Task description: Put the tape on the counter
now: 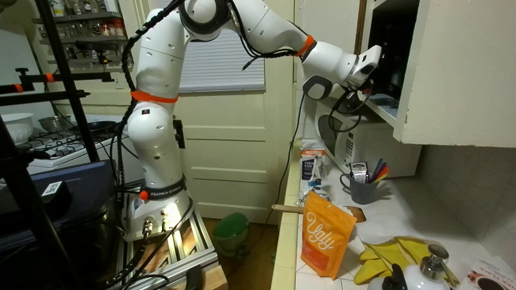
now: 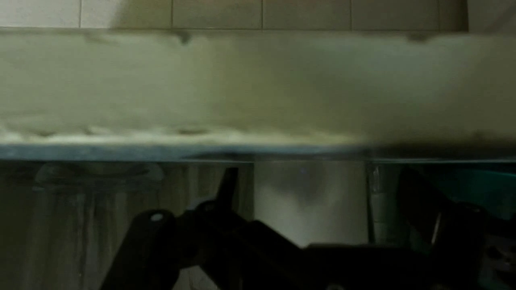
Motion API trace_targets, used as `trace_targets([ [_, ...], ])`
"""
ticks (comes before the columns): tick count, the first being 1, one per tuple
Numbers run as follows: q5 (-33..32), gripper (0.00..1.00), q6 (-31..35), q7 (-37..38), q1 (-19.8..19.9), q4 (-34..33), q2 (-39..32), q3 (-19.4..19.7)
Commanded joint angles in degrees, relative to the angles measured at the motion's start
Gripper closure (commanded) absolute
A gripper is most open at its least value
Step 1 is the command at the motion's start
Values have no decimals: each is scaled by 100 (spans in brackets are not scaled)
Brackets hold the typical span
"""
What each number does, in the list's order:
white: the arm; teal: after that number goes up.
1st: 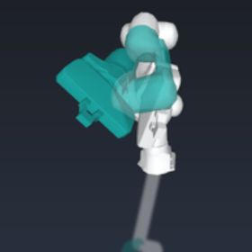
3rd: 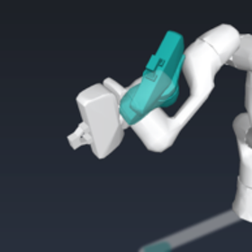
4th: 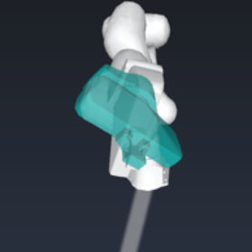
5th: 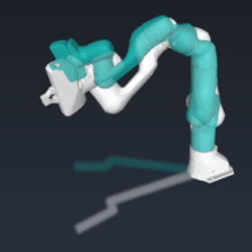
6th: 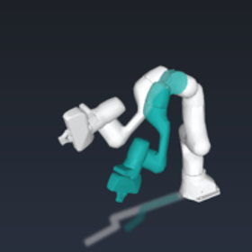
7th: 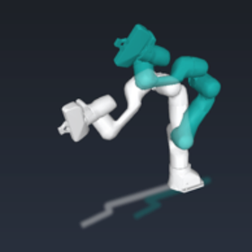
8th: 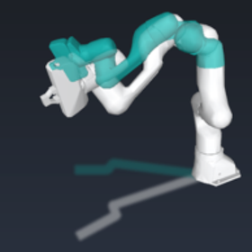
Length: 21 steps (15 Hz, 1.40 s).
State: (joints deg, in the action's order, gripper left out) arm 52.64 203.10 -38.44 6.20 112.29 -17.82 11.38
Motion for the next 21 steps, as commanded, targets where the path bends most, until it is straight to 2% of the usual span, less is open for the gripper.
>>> trace_targets([
  [1,518,18,-100,-401,-372,-451,-252,400],
  [6,715,58,-143,-505,-773,-431,-173,829],
  [7,751,63,-172,-566,-856,-328,-96,928],
  [12,444,63,-476,-772,-1028,354,585,1246],
  [15,80,63,-1245,-1025,-968,1054,1452,1248],
  [18,-198,63,-1914,-1459,-947,1713,2207,1428],
  [19,-1123,63,-2151,-889,-291,2044,2525,958],
  [20,-838,63,-2465,-1478,-664,2081,2716,1418],
  [21,-1217,63,-2772,-1413,-446,2237,2968,1368],
])
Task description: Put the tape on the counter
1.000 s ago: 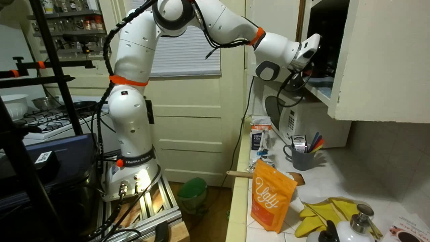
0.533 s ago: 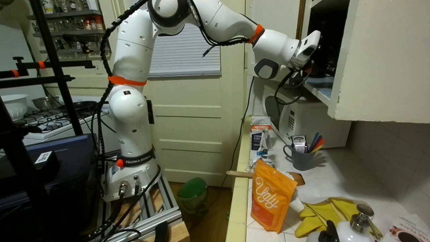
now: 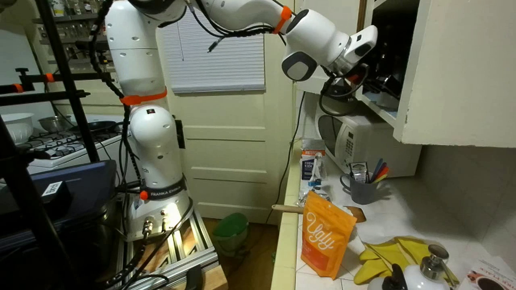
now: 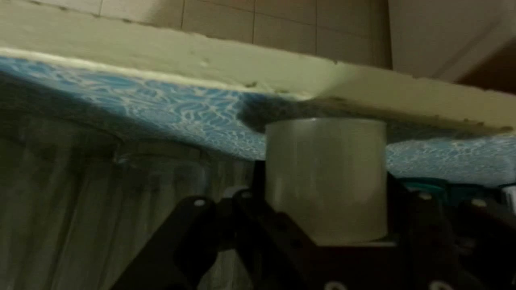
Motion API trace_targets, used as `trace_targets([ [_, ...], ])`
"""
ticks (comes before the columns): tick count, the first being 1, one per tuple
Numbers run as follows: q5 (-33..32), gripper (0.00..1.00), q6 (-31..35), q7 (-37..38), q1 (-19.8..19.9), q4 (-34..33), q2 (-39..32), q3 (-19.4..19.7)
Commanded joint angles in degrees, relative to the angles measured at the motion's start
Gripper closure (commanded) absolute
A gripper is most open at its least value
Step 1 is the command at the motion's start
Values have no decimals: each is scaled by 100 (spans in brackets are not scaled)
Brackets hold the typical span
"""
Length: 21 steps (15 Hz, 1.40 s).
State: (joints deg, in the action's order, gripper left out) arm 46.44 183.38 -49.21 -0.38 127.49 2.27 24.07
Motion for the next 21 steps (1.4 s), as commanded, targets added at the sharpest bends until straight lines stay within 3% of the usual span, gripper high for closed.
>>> trace_targets([
  [1,-827,63,-1156,-436,320,814,1274,112],
  [7,-2389,63,-3754,-282,1187,1248,2950,-214],
  [8,-2764,63,-4164,-63,1125,1245,3140,-136],
  [12,-3801,63,-5593,745,1430,1554,3615,-599],
  [14,-4206,63,-5868,1098,1419,1777,3697,-820],
  [20,-5514,63,-5579,2161,1391,2470,3272,-1285],
  [21,-5293,38,-5682,1972,1153,2356,3439,-1052],
])
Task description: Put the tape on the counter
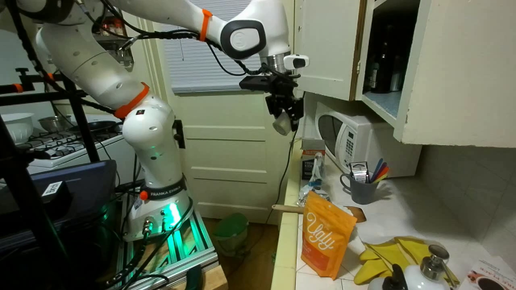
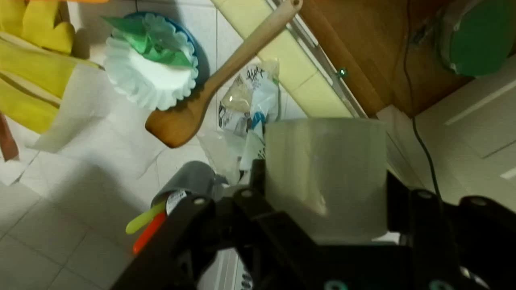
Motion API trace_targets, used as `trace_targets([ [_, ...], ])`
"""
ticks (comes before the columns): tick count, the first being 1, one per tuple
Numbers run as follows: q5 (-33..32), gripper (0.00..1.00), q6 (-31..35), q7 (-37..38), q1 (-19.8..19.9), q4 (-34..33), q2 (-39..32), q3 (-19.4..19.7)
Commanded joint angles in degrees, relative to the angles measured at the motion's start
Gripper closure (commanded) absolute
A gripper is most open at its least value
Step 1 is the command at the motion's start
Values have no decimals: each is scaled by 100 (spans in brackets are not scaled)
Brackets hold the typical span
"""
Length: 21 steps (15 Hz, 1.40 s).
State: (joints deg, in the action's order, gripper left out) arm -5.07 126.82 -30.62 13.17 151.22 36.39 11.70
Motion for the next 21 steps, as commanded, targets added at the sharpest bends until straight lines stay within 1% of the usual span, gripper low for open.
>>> trace_targets([
  [1,-264,38,-28,221,-189,50,-37,153],
  [3,-334,38,-27,259,-177,64,-128,143],
  [4,-507,63,-23,263,-114,37,-160,87],
  [5,-806,63,120,275,-95,148,-268,-55],
  [6,-883,63,130,120,-220,216,-348,-30],
  [9,-1280,63,479,-51,-512,594,-670,-126],
  [11,-1579,63,912,-141,-654,837,-898,-209],
  [12,-1681,63,1160,-178,-760,630,-1337,-256],
  [14,-2074,63,1786,-213,-793,735,-1737,-363],
  [17,-2714,63,2773,-76,-716,741,-2400,-541],
  [18,-3032,63,2991,34,-637,741,-2590,-633],
  [19,-3410,63,2971,309,-495,712,-2722,-727],
  [20,-2859,38,2738,6,-730,731,-2412,-554],
  [21,-3068,38,2808,127,-696,723,-2566,-589],
])
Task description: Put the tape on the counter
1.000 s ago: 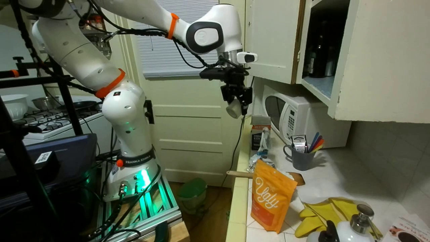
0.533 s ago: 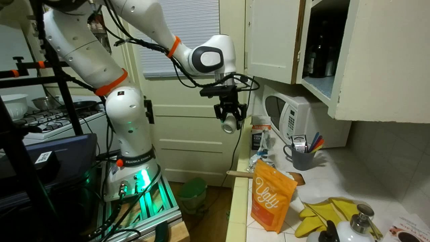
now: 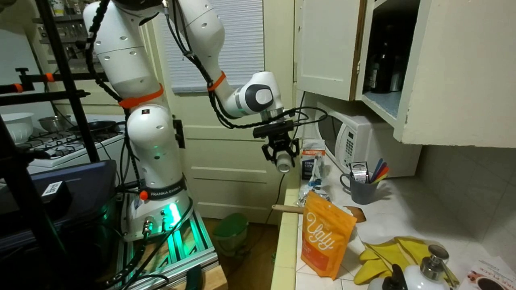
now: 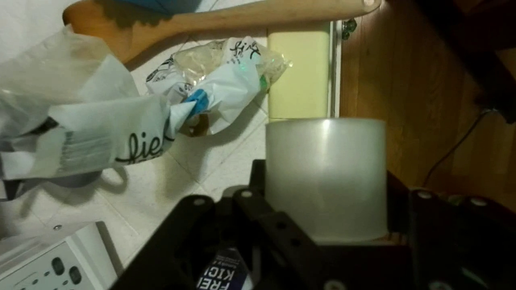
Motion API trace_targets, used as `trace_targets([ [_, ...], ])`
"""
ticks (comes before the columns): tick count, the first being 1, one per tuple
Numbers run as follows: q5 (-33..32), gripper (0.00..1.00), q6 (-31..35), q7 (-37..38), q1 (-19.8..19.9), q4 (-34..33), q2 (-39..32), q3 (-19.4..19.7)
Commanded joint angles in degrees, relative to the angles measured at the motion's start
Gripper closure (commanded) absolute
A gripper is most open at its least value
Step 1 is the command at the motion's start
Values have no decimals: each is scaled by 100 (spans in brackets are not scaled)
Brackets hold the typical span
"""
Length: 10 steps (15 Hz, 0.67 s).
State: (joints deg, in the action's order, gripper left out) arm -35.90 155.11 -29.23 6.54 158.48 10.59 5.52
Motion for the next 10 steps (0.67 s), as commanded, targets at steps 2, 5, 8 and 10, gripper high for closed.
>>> trace_targets([
  [2,-120,63,28,51,8,-33,-145,1],
  [5,-440,63,338,403,26,-272,-600,-89],
  [8,-1088,63,317,937,123,-568,-980,-211],
  [10,-1564,63,213,1372,116,-787,-1202,-192],
])
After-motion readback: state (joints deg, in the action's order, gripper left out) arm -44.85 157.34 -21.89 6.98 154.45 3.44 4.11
